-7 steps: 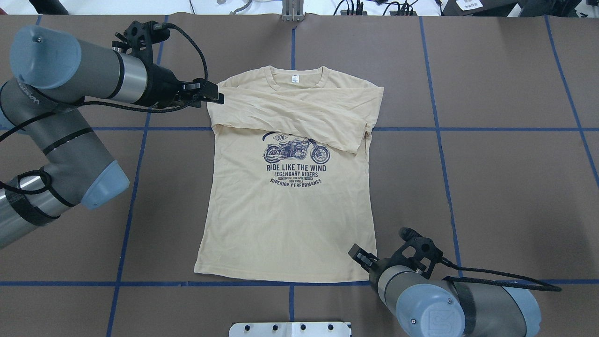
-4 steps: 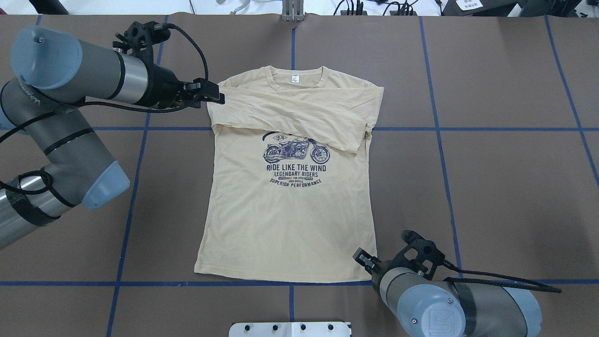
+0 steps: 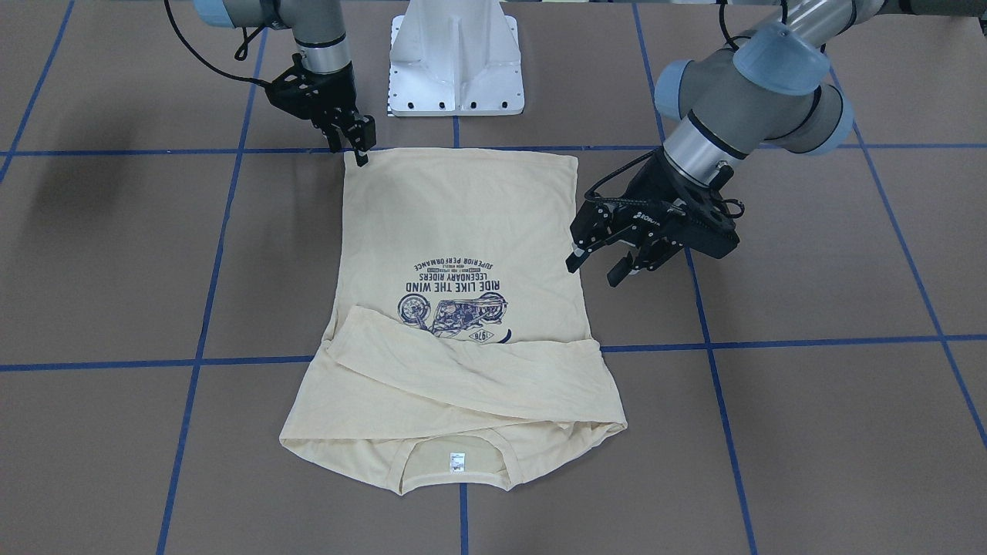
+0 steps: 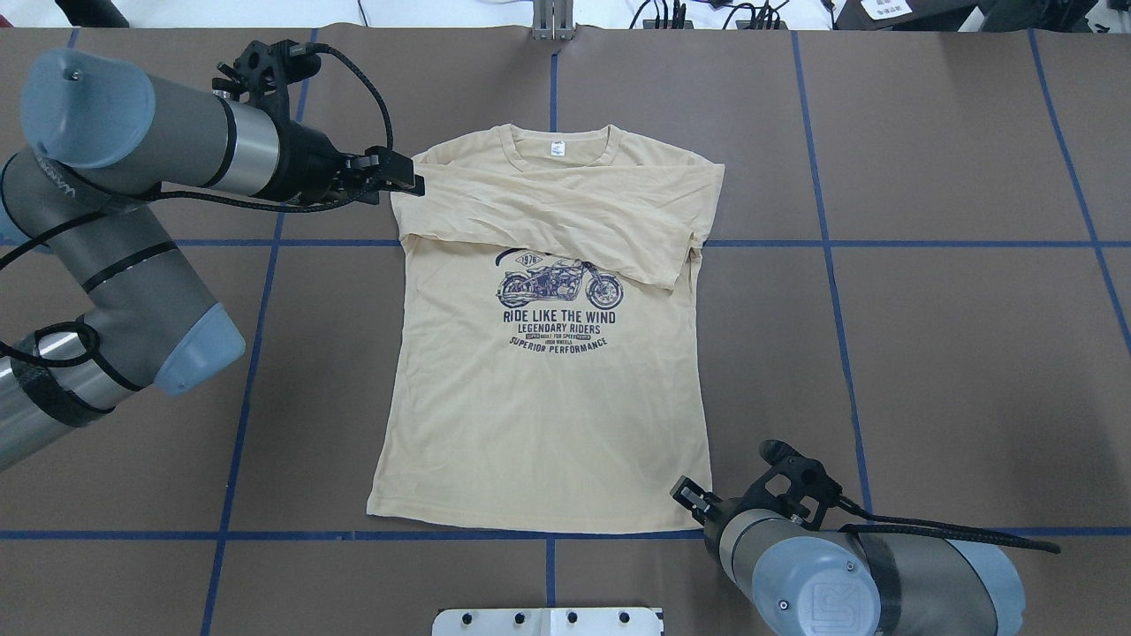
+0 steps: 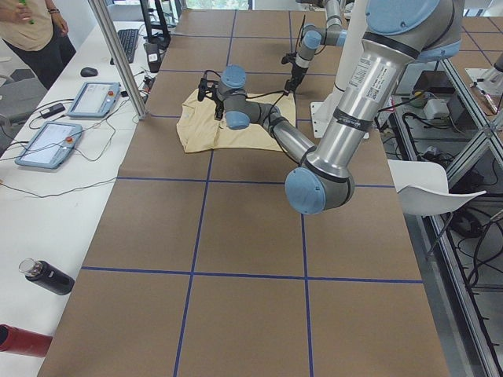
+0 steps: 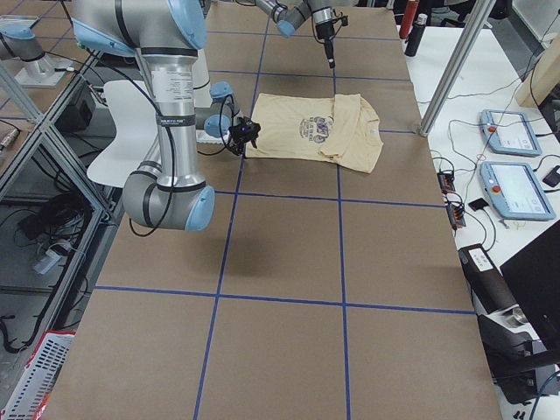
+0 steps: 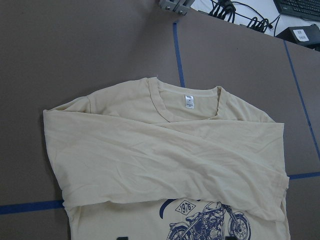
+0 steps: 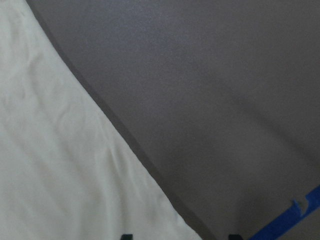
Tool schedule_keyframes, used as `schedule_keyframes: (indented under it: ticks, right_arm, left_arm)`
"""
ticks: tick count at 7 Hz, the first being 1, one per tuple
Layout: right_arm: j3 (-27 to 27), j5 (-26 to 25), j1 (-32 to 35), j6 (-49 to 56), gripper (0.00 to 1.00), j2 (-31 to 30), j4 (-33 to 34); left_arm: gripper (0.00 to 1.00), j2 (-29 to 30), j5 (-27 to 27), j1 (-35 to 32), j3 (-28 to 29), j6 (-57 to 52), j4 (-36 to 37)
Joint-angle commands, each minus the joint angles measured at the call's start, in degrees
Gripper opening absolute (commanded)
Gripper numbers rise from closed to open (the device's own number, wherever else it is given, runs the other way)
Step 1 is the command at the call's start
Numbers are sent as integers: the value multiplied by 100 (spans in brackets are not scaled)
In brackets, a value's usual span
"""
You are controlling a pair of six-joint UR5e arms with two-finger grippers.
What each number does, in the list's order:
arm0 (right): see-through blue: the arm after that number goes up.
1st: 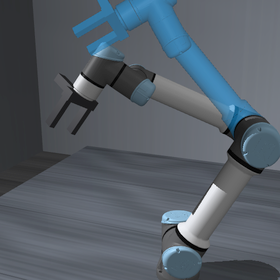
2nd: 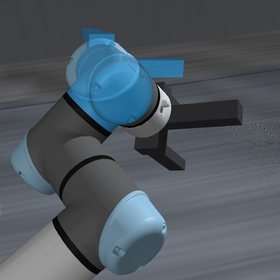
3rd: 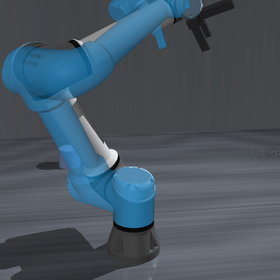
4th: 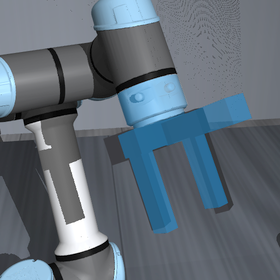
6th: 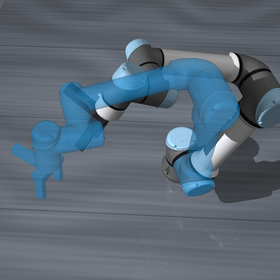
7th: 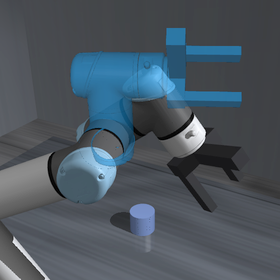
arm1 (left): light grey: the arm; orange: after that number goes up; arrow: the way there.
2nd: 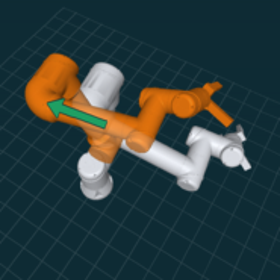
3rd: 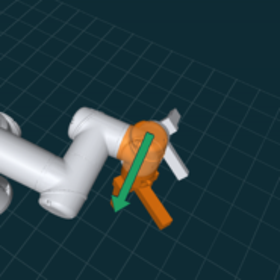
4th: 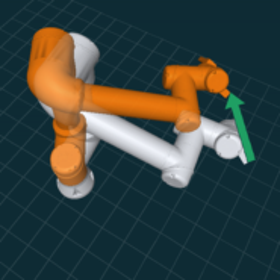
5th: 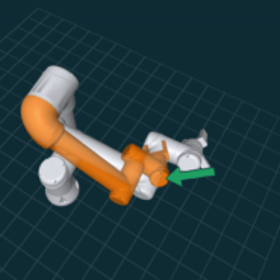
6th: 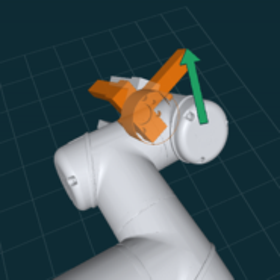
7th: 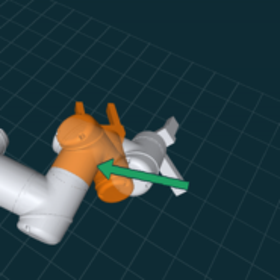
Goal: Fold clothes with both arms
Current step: 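Move the right gripper then the left gripper to the hem corners nearest the robot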
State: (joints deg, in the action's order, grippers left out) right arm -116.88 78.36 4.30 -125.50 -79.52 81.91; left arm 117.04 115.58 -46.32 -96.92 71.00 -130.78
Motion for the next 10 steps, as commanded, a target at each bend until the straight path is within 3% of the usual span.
schedule_keyframes:
  ticks: [1,3,4,6,7,8,10]
  right_arm:
    - [25,21,-17,-1,70,7,0]
    - [33,83,-26,-9,69,7,-9]
    - [33,83,-26,-9,56,7,0]
    - [16,100,-26,-18,7,7,-9]
    - [-19,100,-18,-10,0,7,-9]
    - [-63,109,-17,-9,0,7,0]
    - [-316,773,235,17,0,-46,-9]
  left_arm:
    - [72,3,0,0,-3,1,0]
    - [72,-6,0,0,6,1,0]
    - [72,-6,0,0,6,1,0]
    - [73,3,-9,0,32,10,0]
    - [73,3,-9,9,67,10,0]
    - [73,12,-9,9,146,1,0]
    - [72,-32,-18,35,296,27,9]
